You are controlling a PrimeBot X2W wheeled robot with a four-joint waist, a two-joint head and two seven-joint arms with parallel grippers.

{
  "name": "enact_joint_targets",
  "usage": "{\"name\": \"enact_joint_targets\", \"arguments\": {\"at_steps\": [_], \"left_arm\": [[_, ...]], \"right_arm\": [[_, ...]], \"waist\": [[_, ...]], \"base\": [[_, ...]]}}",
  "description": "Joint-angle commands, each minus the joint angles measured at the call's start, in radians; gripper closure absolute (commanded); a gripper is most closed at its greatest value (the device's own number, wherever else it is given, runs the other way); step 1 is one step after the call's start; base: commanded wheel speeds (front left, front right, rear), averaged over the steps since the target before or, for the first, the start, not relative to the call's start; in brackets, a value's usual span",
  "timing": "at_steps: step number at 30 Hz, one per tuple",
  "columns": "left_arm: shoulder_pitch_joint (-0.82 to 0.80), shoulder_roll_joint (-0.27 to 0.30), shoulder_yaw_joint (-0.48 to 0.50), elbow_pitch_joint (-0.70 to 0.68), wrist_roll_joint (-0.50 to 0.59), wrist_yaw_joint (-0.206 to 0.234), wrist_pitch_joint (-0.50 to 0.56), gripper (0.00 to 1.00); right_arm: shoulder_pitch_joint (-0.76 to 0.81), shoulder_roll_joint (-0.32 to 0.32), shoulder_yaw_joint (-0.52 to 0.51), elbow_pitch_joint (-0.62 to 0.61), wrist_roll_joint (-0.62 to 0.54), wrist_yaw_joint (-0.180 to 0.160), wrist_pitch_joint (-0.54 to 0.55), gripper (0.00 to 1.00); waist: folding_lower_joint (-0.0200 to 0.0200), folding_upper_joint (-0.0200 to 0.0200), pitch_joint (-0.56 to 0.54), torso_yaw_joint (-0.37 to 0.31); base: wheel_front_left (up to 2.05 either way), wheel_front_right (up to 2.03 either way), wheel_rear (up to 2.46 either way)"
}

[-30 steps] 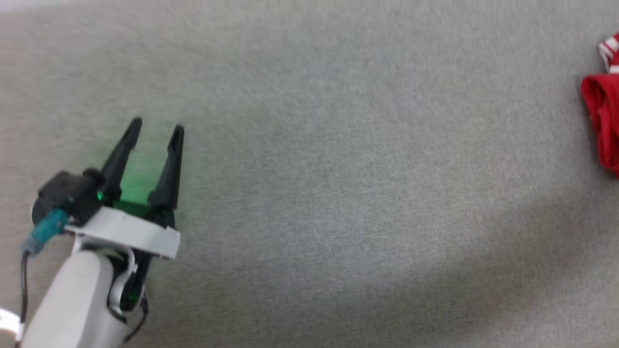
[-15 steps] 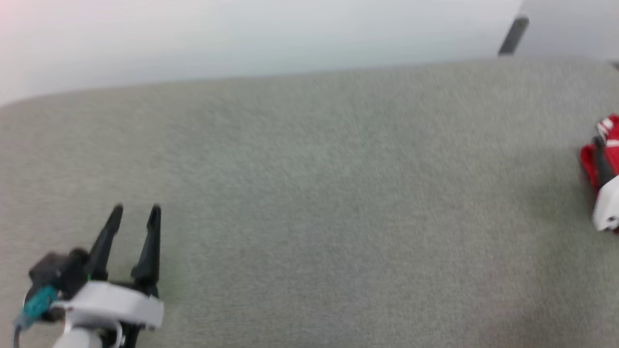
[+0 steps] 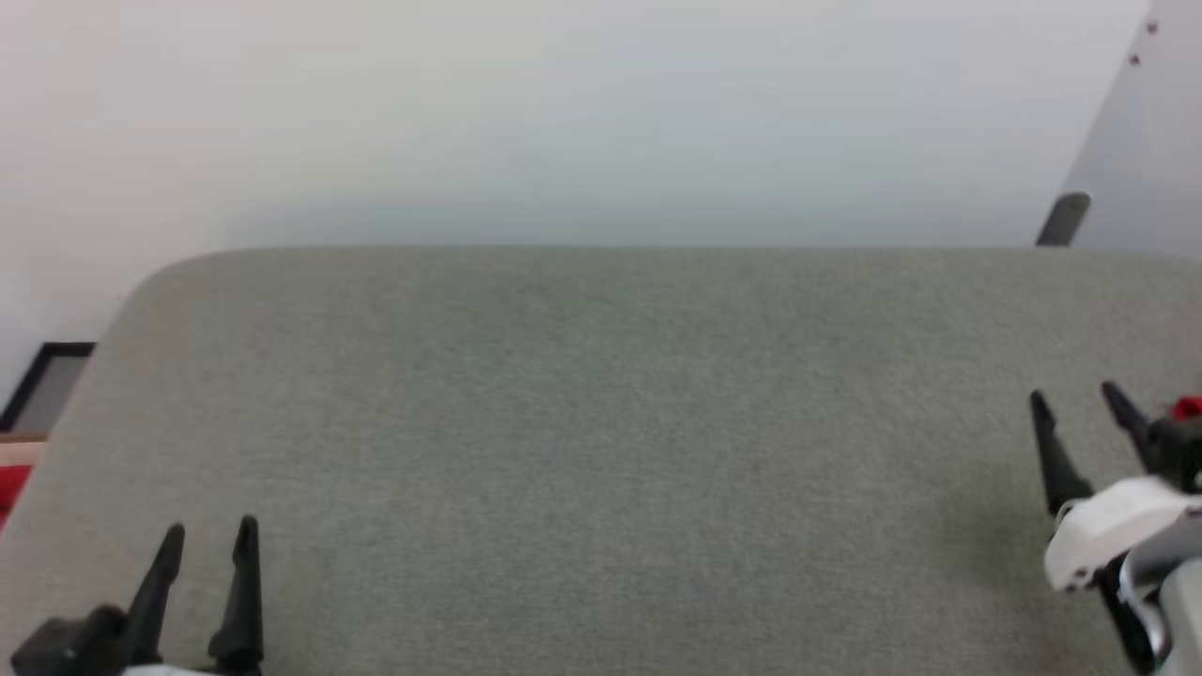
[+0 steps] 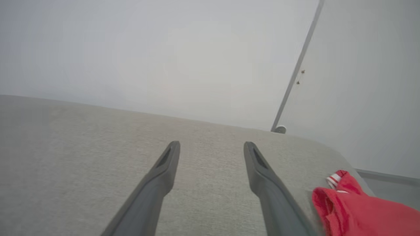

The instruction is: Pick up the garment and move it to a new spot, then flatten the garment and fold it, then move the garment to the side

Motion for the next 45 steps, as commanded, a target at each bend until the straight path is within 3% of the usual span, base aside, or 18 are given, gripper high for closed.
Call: {"name": "enact_joint_targets", "arguments": {"at_steps": [1,14,24,31,45], "left_arm": [[0.018,-0.005,0.006,-0.005,0.011,-0.001,-0.003,0.00],[0.098,-0.030,0.063,-0.024,0.037,-0.030,-0.003,0.00],[0.113,-0.035,0.069,-0.007,0.029,-0.037,-0.003,0.00],[0.121,-0.037,0.068,-0.014,0.031,-0.038,-0.003,0.00],[0.130,-0.038,0.062,-0.014,0.020,-0.038,-0.003,0.00]], "right_arm": [[0.038,0.011,-0.009,-0.031,-0.006,-0.001,-0.004,0.00],[0.334,0.151,-0.114,-0.328,-0.104,-0.001,-0.004,0.00],[0.479,0.238,-0.118,-0.477,-0.167,-0.001,-0.004,0.00],[0.542,0.271,-0.126,-0.552,-0.182,-0.001,-0.004,0.00],[0.563,0.286,-0.120,-0.587,-0.204,-0.001,-0.004,0.00]], "waist": [[0.0000,-0.0001,-0.032,0.032],[0.0000,-0.0001,-0.056,0.052],[0.0000,-0.0001,-0.061,0.040],[0.0000,-0.0001,-0.057,0.034],[0.0000,-0.0001,-0.051,0.028]], "base": [[0.00,0.00,0.00],[0.00,0.00,0.00],[0.00,0.00,0.00],[0.00,0.00,0.00],[0.00,0.00,0.00]]}}
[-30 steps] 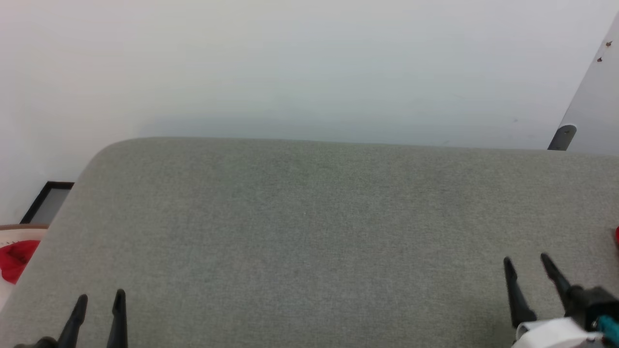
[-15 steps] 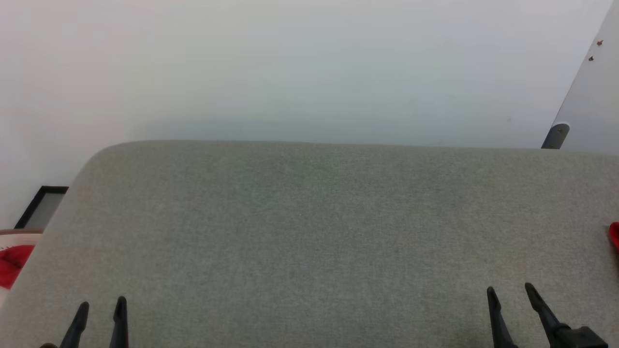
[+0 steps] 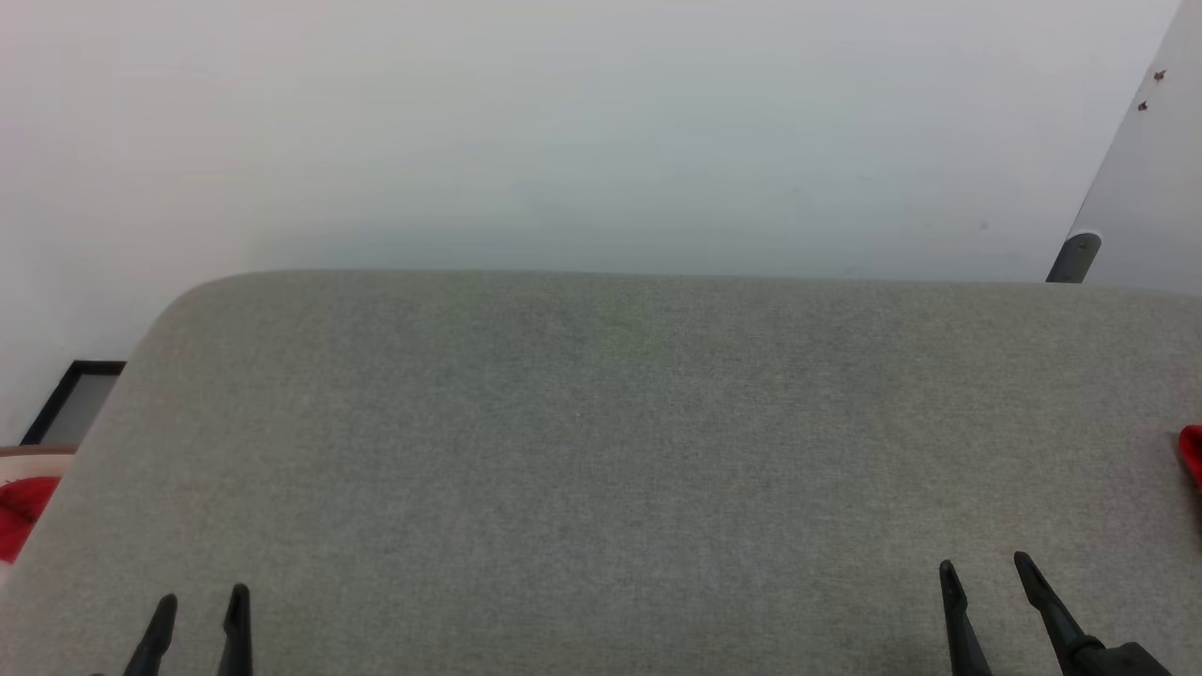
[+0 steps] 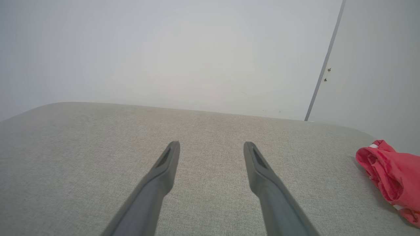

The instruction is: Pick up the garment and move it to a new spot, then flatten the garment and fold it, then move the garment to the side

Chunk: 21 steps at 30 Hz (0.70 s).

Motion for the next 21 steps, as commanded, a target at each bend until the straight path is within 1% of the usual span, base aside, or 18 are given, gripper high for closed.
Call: {"name": "enact_joint_targets", "arguments": {"at_steps": [1,4,5,8,21], "left_arm": [[0.007,-0.002,-0.002,0.003,-0.004,-0.002,-0.003,0.00],[0.005,-0.009,0.015,0.003,0.005,-0.002,-0.003,0.00],[0.000,-0.012,0.012,0.006,0.000,0.000,0.000,1.00],[-0.001,-0.029,0.009,0.024,-0.016,0.000,0.009,1.00],[-0.050,-0.064,0.011,0.036,-0.200,0.000,0.070,1.00]], "right_arm": [[0.003,0.003,-0.002,-0.005,-0.005,-0.001,-0.004,0.00],[0.006,0.004,-0.002,-0.009,-0.009,-0.001,-0.004,0.00],[0.000,0.001,-0.001,-0.003,-0.002,0.000,0.000,1.00],[0.004,0.002,0.000,0.015,0.016,0.000,0.004,1.00],[-0.040,-0.002,-0.012,0.035,0.278,0.000,0.062,1.00]], "waist": [[0.0000,-0.0001,-0.001,0.001],[0.0000,-0.0001,-0.001,0.002],[0.0000,-0.0001,-0.001,0.002],[0.0000,-0.0001,-0.001,0.001],[0.0000,-0.0001,0.007,-0.004]], "base": [[0.00,0.00,0.00],[0.00,0.00,0.00],[0.00,0.00,0.00],[0.00,0.00,0.00],[0.00,0.00,0.00]]}}
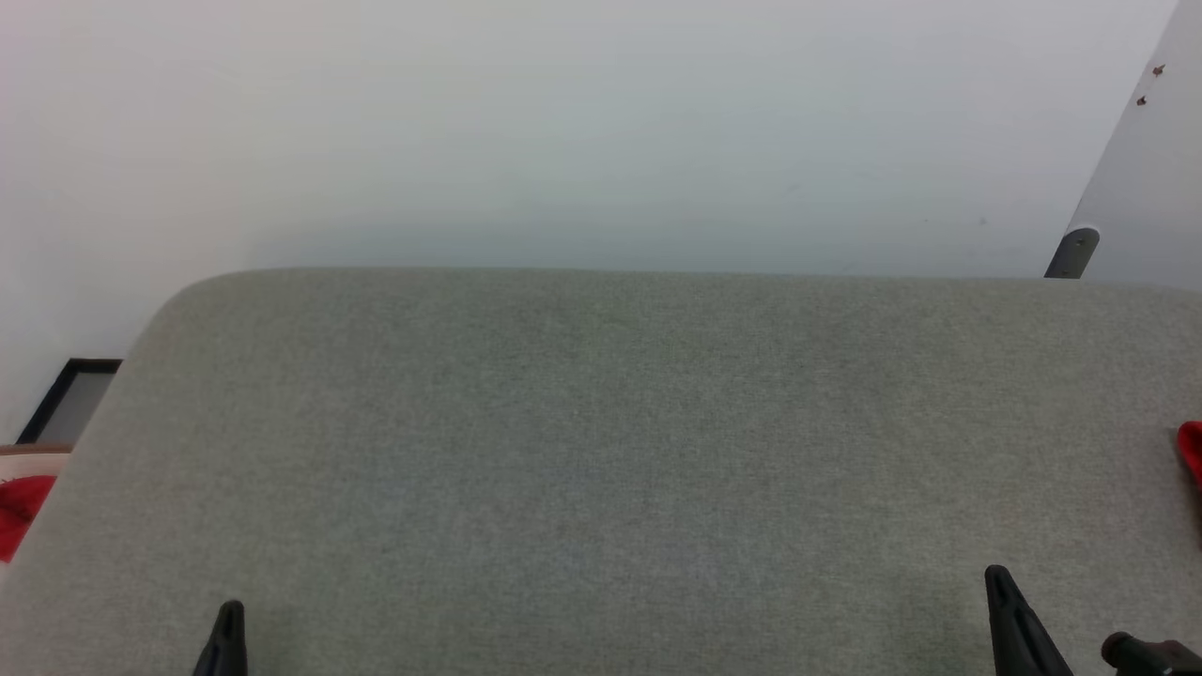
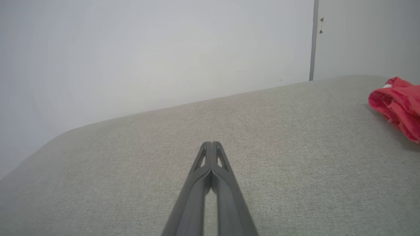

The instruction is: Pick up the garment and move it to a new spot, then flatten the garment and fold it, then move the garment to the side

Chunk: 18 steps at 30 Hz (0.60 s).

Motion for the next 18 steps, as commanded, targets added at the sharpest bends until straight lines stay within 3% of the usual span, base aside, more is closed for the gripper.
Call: {"name": "enact_joint_targets", "arguments": {"at_steps": [1,18], "left_arm": [[-0.029,0.007,0.007,-0.011,-0.033,0.000,0.006,1.00],[-0.086,-0.036,0.007,0.003,-0.250,-0.001,0.075,1.00]], "right_arm": [[-0.029,-0.004,-0.005,-0.010,0.043,0.000,0.006,1.00],[-0.080,-0.007,-0.020,0.014,0.342,0.000,0.073,1.00]], "waist": [[0.0000,0.0000,0.001,-0.001],[0.0000,0.0000,0.011,-0.007]], "base": [[0.00,0.00,0.00],[0.00,0.00,0.00]]}}
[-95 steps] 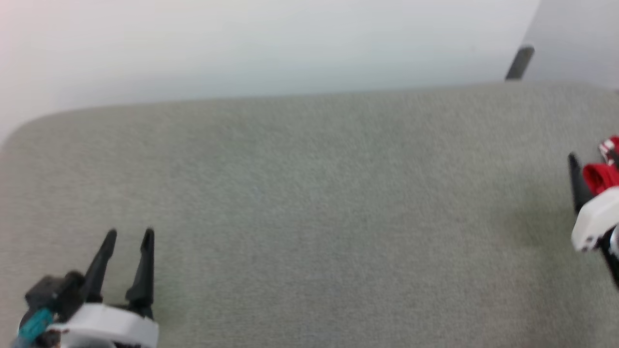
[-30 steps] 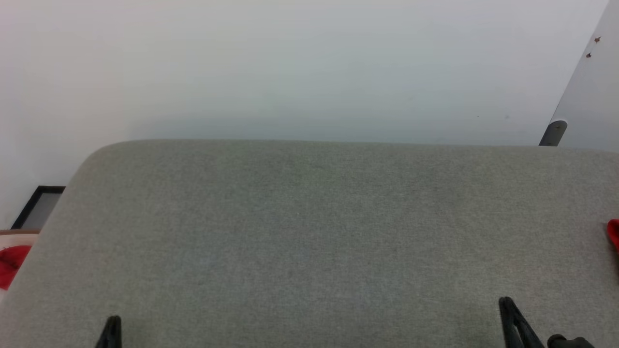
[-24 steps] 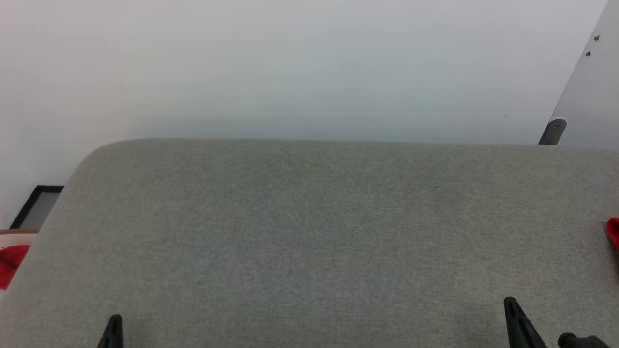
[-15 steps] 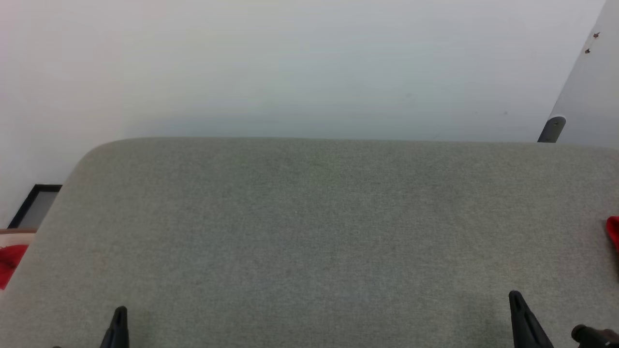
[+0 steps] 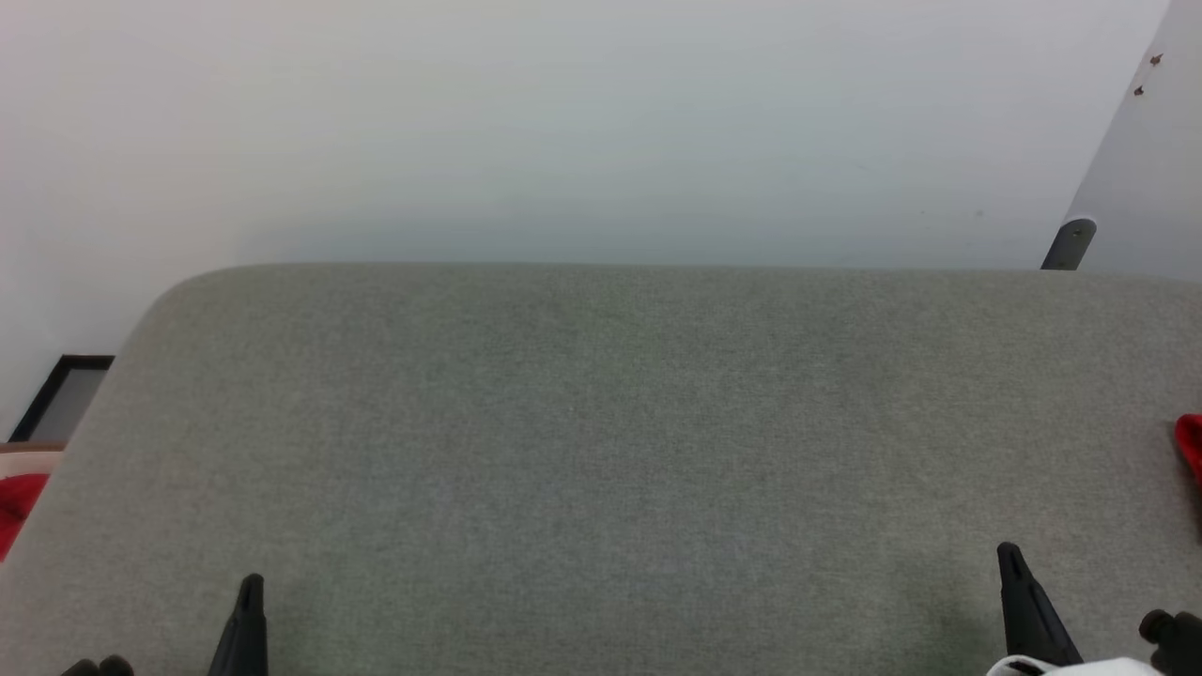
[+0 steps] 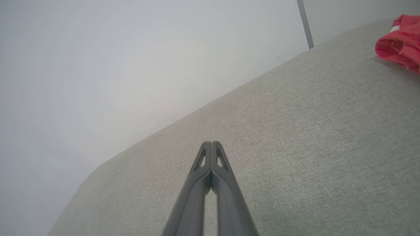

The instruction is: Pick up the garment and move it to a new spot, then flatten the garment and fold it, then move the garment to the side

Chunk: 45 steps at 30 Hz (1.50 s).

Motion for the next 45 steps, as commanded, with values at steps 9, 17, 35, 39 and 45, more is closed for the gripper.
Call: {"name": "enact_joint_targets", "arguments": {"at_steps": [9,17,35,39,45], "left_arm": [[-0.050,-0.015,0.007,-0.003,-0.116,-0.001,0.034,1.00],[-0.072,-0.031,0.007,0.002,-0.197,-0.001,0.061,1.00],[-0.114,-0.064,0.008,0.013,-0.358,-0.002,0.113,1.00],[-0.124,-0.070,0.008,0.015,-0.389,-0.002,0.124,1.00],[-0.135,-0.079,0.008,0.018,-0.435,-0.002,0.139,1.00]], "right_arm": [[-0.052,-0.006,-0.014,0.001,0.160,0.000,0.035,1.00],[-0.071,-0.007,-0.020,0.011,0.270,0.000,0.060,1.00],[-0.107,-0.006,-0.035,0.029,0.488,0.000,0.113,1.00],[-0.117,-0.006,-0.038,0.033,0.534,0.000,0.124,1.00],[-0.125,-0.006,-0.043,0.038,0.597,-0.001,0.141,1.00]], "waist": [[0.0000,0.0000,0.006,-0.004],[0.0000,0.0000,0.011,-0.007],[0.0000,0.0000,0.022,-0.014],[0.0000,0.0000,0.025,-0.015],[0.0000,0.0000,0.028,-0.018]], "base": [[0.00,0.00,0.00],[0.00,0.00,0.00],[0.00,0.00,0.00],[0.00,0.00,0.00],[0.00,0.00,0.00]]}}
